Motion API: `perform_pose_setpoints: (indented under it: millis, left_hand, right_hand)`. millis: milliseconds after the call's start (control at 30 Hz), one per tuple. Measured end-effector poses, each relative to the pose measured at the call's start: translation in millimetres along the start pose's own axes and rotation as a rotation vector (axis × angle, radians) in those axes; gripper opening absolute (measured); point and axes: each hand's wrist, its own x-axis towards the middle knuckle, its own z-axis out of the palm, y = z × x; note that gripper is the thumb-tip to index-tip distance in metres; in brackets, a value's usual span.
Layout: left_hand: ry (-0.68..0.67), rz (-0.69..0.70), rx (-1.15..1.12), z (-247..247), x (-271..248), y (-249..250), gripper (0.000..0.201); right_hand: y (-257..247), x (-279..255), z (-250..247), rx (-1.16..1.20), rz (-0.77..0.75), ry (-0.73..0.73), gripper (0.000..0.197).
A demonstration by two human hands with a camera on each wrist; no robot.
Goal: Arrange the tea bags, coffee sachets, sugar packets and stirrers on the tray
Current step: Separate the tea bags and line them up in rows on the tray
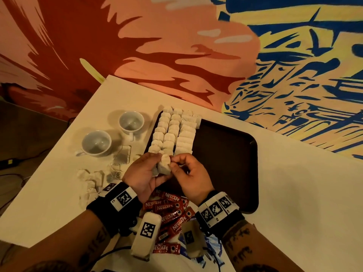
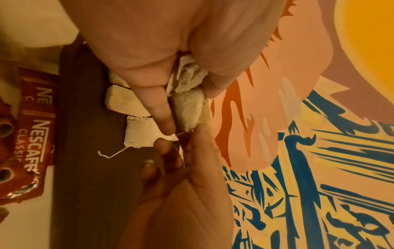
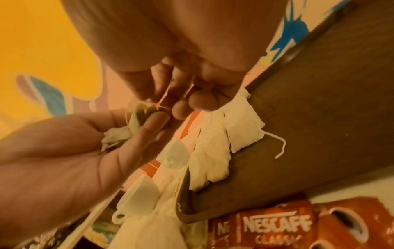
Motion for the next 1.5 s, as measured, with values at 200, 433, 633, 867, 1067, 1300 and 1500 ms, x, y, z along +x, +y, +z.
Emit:
perform_pose_setpoints:
  millis: [200,433,633,867,1067,1300,1500]
  left_hand:
    - [-0.056,0.028,0.052,2.9,0.3,-6.4,0.026]
    - [-0.09,0.022,0.101,2.2,-0.7,-9.2,0.034]
    - [-0.061,0.018,0.085,2.9,0.1,-5.9,0.032]
    - [-0.051,0.083,0.093,-0.4,0.6,-5.1,0.04]
    - [-0.032,0.006,-0.068,-5.8,4.4,-1.0,0.024]
    - [0.05,-0.124,-0.062,-10.7,5.8,-5.4,0.019]
    - [0.185,-0.072,0.053,-24.2,16.8,-9.6,0.018]
  right_hand:
    - [0.2,-4.4,-2.4,-0.078,-0.041,0.037,0.008]
    - [-0.7,-1.7,-9.7,0.055,0.104,0.166,0.014]
    - [-2.4,-0.5,-15.9,0.209,0.177,0.247,0.013]
    - [-2.9,-1.4,-18.2,0.337,0.217,0.272,0.01]
    - [-8.1,2.9,-31.9,0.531,0.252,0.369,0.013]
    - [-16.2,1.1,-18.4,0.593,0.294,0.177,0.008]
    - [-26.0,8.9,-12.6,0.738,0.295,0.274,0.01]
